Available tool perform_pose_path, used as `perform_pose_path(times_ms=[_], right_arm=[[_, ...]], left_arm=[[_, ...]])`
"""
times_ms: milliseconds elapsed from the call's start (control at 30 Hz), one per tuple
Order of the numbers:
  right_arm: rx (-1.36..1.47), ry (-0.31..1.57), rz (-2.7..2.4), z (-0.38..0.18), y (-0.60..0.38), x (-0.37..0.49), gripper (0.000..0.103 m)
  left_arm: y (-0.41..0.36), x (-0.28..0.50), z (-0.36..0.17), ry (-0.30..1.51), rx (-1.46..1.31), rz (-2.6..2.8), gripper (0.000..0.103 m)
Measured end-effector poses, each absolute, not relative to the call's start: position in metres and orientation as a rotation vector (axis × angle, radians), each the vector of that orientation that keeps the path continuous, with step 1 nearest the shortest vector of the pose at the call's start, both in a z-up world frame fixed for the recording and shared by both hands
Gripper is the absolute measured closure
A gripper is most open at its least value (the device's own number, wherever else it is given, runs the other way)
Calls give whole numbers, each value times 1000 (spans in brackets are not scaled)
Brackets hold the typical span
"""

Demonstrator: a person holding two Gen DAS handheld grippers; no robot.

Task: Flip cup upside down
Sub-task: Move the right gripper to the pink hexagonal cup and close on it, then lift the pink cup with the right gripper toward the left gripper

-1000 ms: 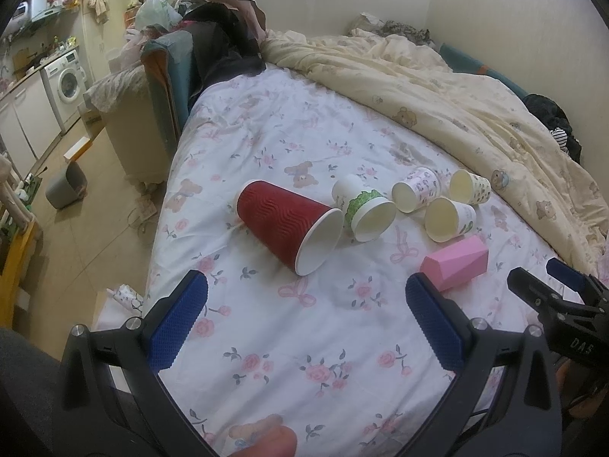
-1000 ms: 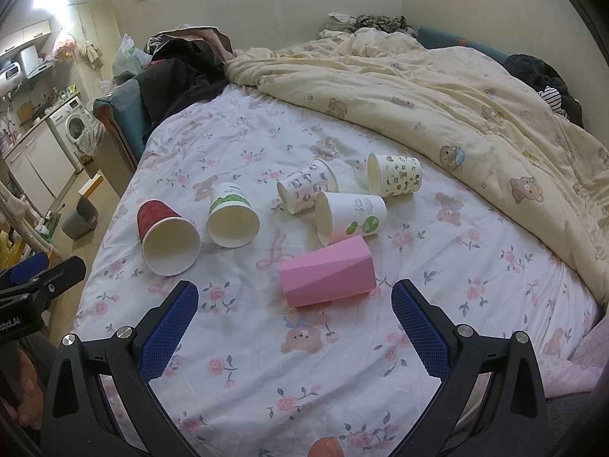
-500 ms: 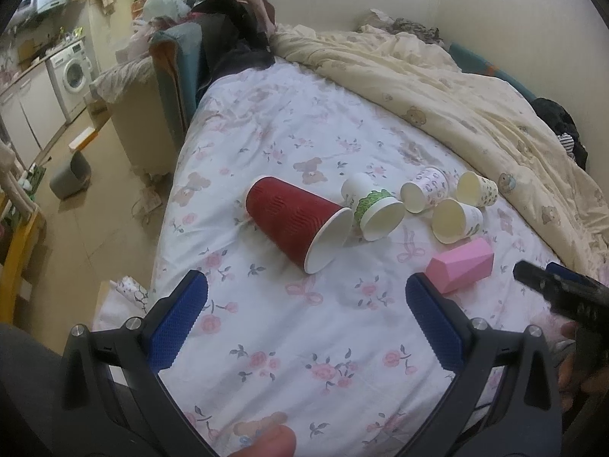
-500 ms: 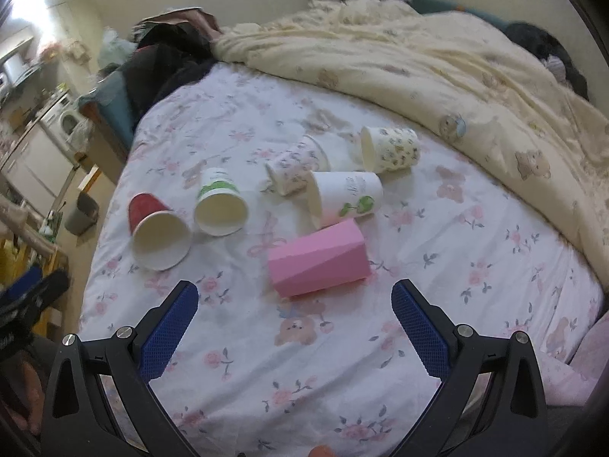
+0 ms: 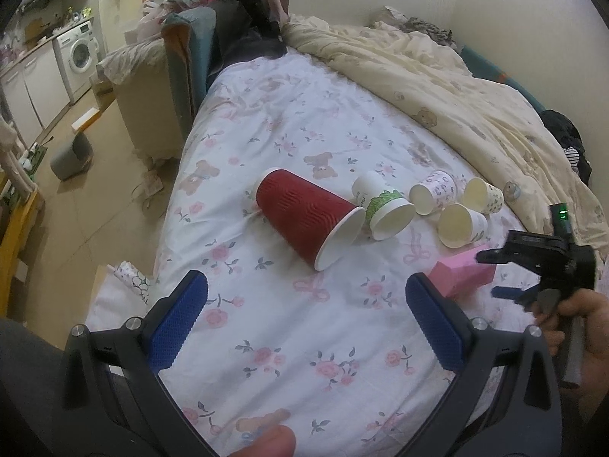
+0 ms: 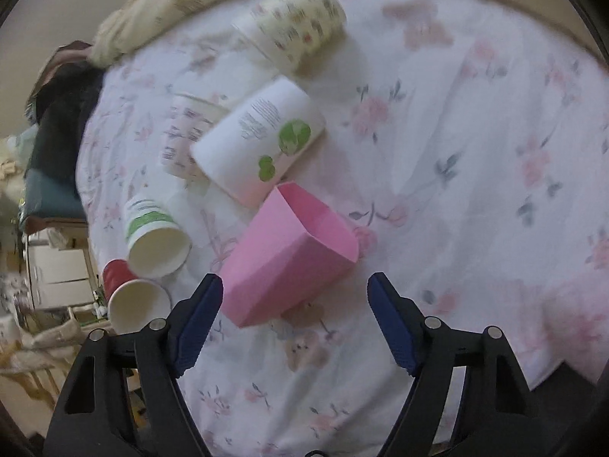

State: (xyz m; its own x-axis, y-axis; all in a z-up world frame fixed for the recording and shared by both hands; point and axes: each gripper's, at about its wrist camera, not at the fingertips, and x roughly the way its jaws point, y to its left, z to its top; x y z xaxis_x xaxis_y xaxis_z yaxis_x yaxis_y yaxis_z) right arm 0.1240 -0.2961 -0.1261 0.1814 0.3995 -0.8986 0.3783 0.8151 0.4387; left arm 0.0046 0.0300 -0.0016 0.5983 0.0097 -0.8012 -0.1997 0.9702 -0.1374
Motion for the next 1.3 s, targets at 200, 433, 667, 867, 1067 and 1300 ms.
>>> perform_pose_path(times_ms=[200,433,667,867,1067,1300], right_arm=[[809,1462,5,-160,-282,136,23],[823,1418,73,-154,-276,136,39],[546,1467,351,-111,-235,110,41],[330,1515,517,-108,-176,79,42],[279,1485,524,-124,-148,61,43],[254,1492,505,-138,-143,49,43]], left_arm=[[35,5,-4,933,-226,133,0],[40,5,-4,936,-242,142,0],[43,3,-2,936,-254,142,0],[49,2,-1,934,-263,164,0],[57,-2,-1,930,-266,193,0],[62,-2,-1,932,-278,192,0]])
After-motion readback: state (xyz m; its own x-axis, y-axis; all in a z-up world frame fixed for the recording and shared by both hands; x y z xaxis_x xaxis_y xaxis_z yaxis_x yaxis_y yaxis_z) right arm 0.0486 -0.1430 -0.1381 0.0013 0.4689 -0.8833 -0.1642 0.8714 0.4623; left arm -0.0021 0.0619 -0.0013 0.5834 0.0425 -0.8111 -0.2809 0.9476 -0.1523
